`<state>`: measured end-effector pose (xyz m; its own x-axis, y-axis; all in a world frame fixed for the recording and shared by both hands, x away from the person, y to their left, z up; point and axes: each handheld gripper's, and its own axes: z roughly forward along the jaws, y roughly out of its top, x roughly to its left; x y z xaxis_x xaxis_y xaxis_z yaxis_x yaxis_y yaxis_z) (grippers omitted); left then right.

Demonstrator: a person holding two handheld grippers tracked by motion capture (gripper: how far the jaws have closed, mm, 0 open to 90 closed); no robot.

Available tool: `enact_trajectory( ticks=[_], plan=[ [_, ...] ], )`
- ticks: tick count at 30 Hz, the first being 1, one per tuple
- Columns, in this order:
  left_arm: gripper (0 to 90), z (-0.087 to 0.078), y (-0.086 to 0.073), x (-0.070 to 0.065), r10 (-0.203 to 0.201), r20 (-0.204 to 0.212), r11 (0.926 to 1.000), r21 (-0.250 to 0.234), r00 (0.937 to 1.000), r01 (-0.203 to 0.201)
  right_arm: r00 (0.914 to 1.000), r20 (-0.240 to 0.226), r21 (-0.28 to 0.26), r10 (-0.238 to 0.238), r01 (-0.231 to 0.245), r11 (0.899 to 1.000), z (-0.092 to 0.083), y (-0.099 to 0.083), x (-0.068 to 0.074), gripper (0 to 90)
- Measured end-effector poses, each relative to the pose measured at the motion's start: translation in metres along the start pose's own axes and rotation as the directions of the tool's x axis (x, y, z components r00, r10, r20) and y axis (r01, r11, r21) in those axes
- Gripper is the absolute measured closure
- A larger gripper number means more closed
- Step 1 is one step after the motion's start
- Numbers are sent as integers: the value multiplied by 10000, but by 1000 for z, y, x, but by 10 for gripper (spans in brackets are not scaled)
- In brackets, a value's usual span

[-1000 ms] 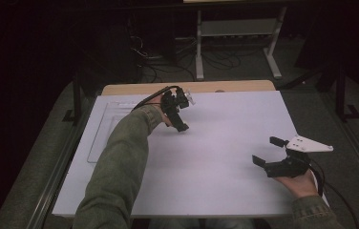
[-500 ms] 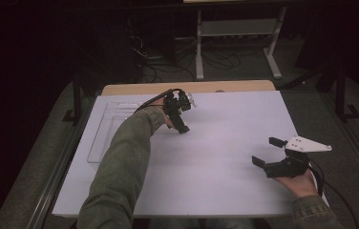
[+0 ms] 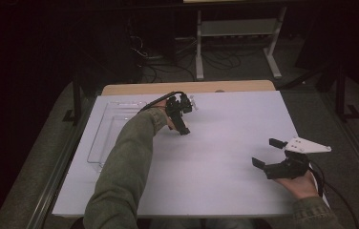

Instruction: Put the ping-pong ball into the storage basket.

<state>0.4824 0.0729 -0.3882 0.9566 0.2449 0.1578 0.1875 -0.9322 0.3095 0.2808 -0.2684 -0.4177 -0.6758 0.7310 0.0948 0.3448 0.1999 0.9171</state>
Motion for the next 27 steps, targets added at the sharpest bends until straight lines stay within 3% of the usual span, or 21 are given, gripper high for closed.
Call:
enact_trajectory(
  ticks=[6, 7, 14, 19, 27],
  plan=[
    [2, 7, -4, 5, -158, 162, 9998, 125, 9997, 156, 9999, -67, 164, -113, 114, 9998, 5, 0, 0, 0],
    [80, 7, -5, 5, -116, 204, 9998, 148, 9997, 113, 9999, -69, 154, -122, 123, 9998, 5, 0, 0, 0],
    [146, 9, -5, 7, -303, 231, 9995, 107, 9993, 300, 9999, -50, 110, -116, 117, 9999, 4, 0, 0, 0],
    [199, 14, -5, 6, -24, 109, 10000, 31, 9999, 23, 9999, -61, 97, -93, 94, 9999, 4, 0, 0, 0],
    [296, 14, -6, 7, -62, 150, 10000, 0, 9999, 62, 9999, -72, 120, -106, 107, 9999, 4, 0, 0, 0]
  ],
)
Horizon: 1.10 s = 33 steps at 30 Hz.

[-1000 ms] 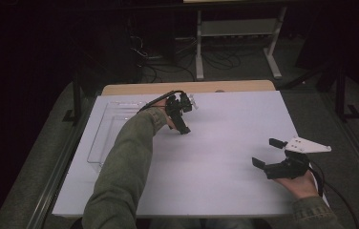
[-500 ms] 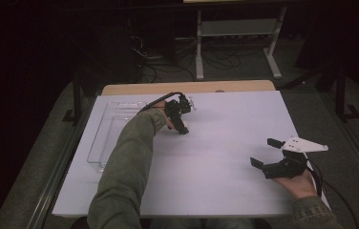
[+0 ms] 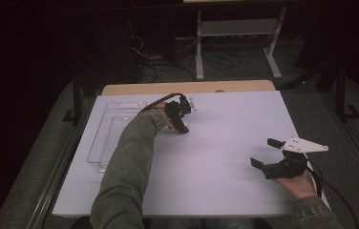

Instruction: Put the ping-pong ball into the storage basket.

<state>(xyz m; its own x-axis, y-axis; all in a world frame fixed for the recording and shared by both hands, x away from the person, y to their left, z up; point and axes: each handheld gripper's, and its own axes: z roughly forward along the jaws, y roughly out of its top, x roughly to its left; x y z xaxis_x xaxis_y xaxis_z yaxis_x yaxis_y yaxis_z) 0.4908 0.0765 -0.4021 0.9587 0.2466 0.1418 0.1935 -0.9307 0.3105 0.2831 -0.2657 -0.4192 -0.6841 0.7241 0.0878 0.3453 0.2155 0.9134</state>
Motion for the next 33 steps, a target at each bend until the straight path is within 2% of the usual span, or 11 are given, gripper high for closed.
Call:
enact_trajectory(
  ticks=[4, 19, 26, 33],
  plan=[
    [312, 0, -1, -1, 247, -64, 9997, 3, 9997, -247, 10000, -1, -2, -5, 5, 10000, 0, 0, 0, 0],
    [498, 6, 0, -2, 267, 72, 9994, 219, 9996, -269, 10000, 25, 33, -11, 11, 10000, 0, 0, 0, 0],
    [503, 6, 1, -5, 401, 22, 9986, 333, 9992, -402, 10000, -17, 82, -33, 33, 10000, 1, -1, 1, 0],
    [505, 2, 4, -7, 564, 9, 9981, 239, 9984, -564, 10000, 0, 40, -41, 41, 10000, 0, -1, 1, 0]
  ],
)
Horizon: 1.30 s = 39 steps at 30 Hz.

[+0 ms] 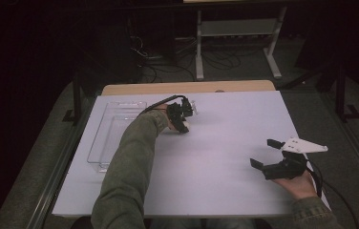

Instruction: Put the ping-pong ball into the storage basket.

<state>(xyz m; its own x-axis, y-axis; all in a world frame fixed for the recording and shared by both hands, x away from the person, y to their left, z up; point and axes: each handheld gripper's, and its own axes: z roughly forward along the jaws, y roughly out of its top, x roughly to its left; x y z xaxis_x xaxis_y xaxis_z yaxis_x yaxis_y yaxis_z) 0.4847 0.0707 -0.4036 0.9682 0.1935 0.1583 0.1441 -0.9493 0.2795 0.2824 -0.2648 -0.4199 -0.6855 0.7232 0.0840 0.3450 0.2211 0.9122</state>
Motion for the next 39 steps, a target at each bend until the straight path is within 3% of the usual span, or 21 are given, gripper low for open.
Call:
enact_trajectory(
  ticks=[18, 23, 29, 35, 39],
  plan=[
    [507, -27, 1, -9, 175, -136, 9998, -114, 9998, -177, 9999, -114, 31, -94, 94, 10000, 2, 1, 3, 0],
    [509, -36, 6, -13, 168, -327, 9997, 165, 9993, -163, 9998, -128, -10, -132, 132, 9999, 2, 2, 3, 0],
    [509, -46, 8, -18, 269, -275, 9996, -13, 9993, -269, 9997, -175, -14, -173, 172, 9999, 3, 2, 5, 0],
    [509, -54, 8, -20, -10, -120, 9999, -141, 9999, 8, 9996, -237, 70, -181, 182, 9998, 5, 2, 5, 0],
    [509, -62, 11, -24, 16, -50, 9996, -279, 10000, -18, 9994, -266, 54, -205, 206, 9998, 5, 2, 6, 0]
  ],
)
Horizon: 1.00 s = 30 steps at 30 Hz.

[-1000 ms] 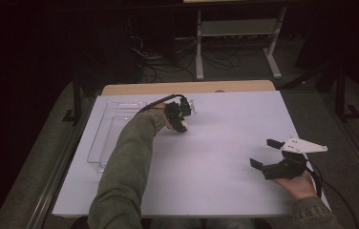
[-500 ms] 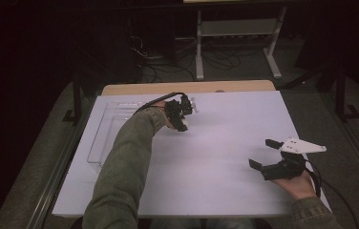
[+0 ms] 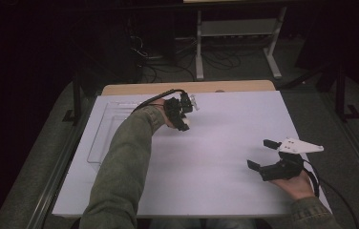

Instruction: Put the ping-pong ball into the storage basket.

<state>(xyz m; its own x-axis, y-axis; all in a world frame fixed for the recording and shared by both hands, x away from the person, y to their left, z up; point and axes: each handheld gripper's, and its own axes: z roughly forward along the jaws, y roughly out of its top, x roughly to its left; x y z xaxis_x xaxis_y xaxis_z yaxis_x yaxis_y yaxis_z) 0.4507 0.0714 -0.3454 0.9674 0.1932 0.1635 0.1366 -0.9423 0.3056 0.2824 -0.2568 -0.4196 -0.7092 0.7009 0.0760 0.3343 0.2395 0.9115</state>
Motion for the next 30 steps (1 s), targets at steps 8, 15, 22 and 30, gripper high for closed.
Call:
enact_trajectory(
  ticks=[8, 15, 22, 30],
  plan=[
    [509, -14, 5, -10, 283, -109, 9995, -124, 9995, -284, 10000, -78, -26, -32, 32, 10000, 1, 1, 0, 0],
    [509, -24, 7, -15, 417, -127, 9991, -29, 9990, -418, 9999, -83, -109, -71, 71, 9999, 2, 2, 0, 0],
    [508, -38, 8, -18, 413, -185, 9991, -14, 9990, -414, 9999, -83, -112, -64, 63, 9999, 1, 2, -1, 0],
    [509, -49, 6, -21, 359, -244, 9993, -124, 9991, -362, 10000, -91, -146, -13, 12, 9999, 1, 2, -1, 0]
  ],
)
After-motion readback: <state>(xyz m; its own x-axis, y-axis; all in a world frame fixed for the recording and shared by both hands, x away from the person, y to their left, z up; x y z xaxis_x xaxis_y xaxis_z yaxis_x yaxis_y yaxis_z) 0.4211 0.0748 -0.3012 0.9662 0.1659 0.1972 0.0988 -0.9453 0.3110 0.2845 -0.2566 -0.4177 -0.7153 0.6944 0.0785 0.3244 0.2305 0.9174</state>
